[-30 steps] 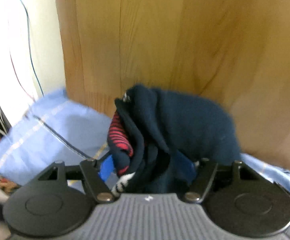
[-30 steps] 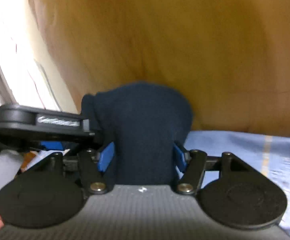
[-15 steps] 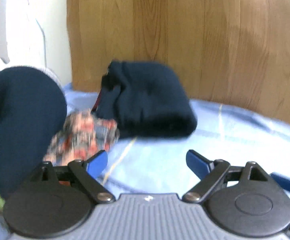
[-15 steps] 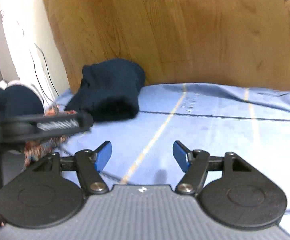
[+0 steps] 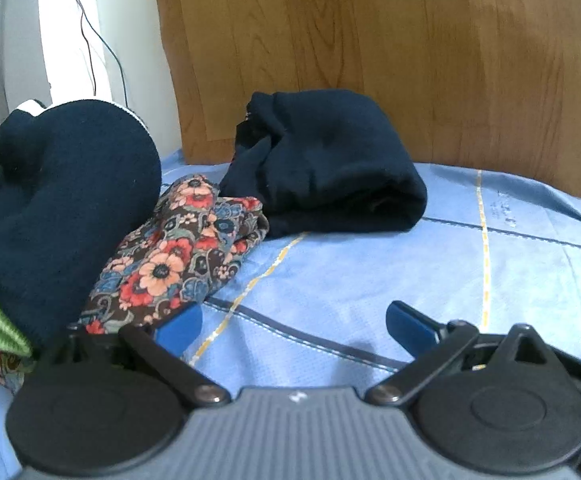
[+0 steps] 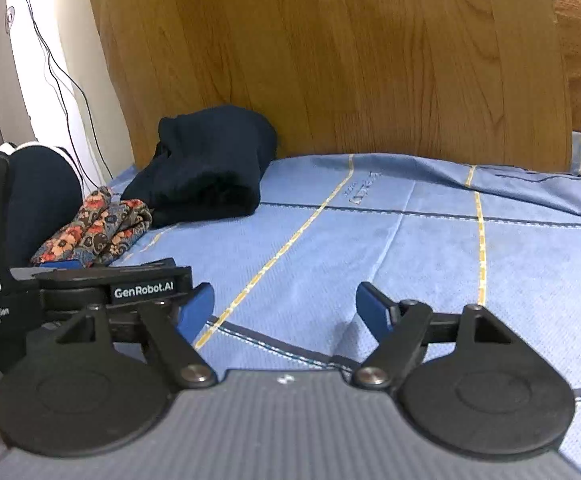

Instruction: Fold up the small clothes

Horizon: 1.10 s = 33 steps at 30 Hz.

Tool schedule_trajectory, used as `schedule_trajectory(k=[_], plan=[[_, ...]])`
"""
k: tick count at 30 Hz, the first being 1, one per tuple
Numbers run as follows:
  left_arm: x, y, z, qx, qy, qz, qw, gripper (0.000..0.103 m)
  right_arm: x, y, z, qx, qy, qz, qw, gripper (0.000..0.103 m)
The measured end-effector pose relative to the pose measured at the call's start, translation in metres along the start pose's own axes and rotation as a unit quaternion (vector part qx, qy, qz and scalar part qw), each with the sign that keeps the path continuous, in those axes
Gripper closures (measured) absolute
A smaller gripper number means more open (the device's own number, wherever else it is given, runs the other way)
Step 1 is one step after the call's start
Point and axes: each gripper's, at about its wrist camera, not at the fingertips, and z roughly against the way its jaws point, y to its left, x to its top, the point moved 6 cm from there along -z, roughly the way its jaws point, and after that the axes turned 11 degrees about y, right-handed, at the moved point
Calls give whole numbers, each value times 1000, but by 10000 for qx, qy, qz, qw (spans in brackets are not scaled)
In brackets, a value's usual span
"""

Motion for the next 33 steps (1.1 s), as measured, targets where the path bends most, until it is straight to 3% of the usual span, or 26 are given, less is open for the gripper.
schedule_trajectory(k=[7, 14, 33], plan=[[-2, -5, 10, 199, -305, -179, 9992, 0, -3, 2, 0, -35, 19, 31, 10000, 19], [-2, -3, 12, 144, -386, -134, 9991, 0, -3, 1, 1, -15, 36, -1, 10000, 18], [-3, -2, 9, 49, -252, -79, 9996, 0, -3, 2, -2, 4, 30, -51, 10000, 18]])
